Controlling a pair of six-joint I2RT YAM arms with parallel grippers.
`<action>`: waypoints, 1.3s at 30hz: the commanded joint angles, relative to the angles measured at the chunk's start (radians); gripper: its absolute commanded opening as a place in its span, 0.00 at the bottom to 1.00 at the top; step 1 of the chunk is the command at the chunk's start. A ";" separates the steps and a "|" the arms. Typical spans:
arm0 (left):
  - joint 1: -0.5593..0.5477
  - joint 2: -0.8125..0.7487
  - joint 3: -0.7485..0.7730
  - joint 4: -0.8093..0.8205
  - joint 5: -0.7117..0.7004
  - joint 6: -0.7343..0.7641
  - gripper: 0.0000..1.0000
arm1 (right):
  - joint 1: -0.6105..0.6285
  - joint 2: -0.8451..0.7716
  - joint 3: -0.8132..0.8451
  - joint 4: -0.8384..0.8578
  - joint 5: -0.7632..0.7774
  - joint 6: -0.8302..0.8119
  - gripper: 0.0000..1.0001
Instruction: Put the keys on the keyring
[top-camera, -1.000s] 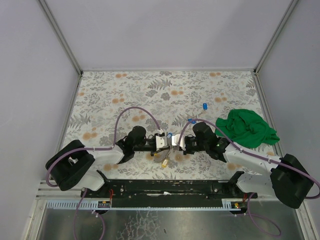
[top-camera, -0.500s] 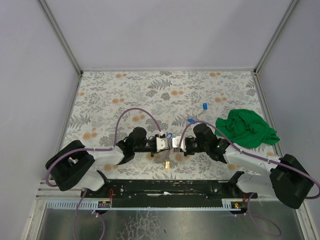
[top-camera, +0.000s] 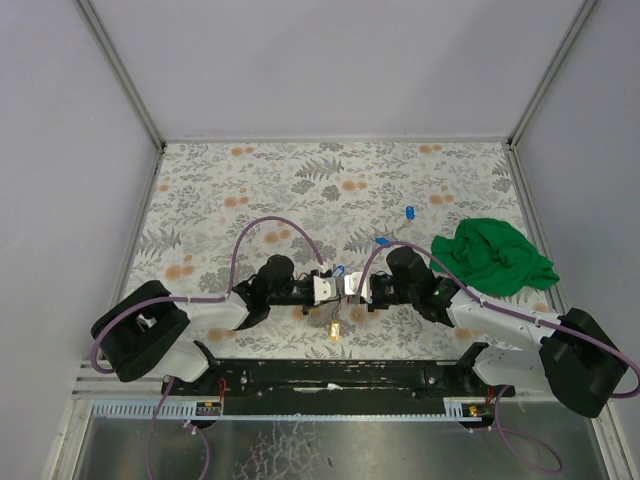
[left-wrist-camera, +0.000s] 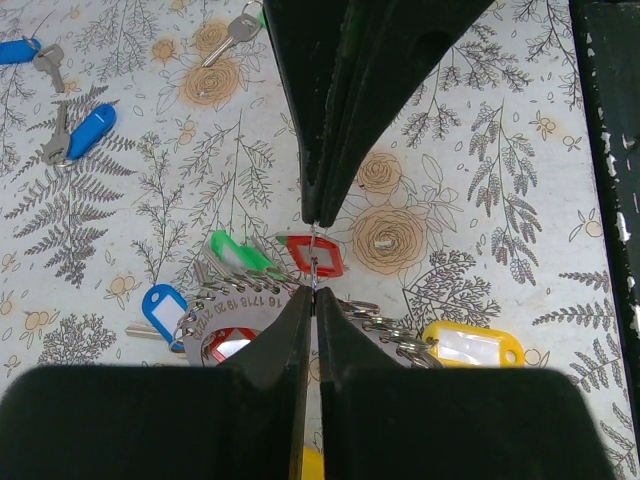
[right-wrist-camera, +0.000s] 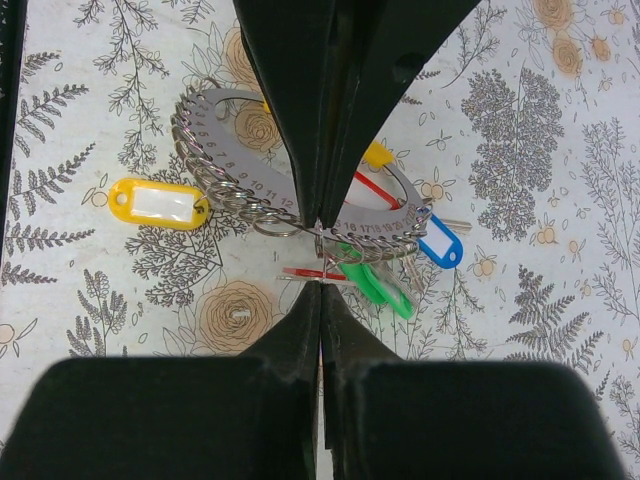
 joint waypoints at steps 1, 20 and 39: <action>-0.008 -0.025 -0.009 0.040 -0.013 0.016 0.00 | 0.006 0.005 0.014 0.018 -0.026 -0.011 0.00; -0.013 -0.028 -0.013 0.058 -0.001 0.006 0.00 | 0.007 0.021 0.018 0.030 -0.047 0.002 0.00; -0.014 -0.023 -0.014 0.057 -0.018 0.004 0.00 | 0.007 -0.001 0.016 0.005 0.007 0.015 0.00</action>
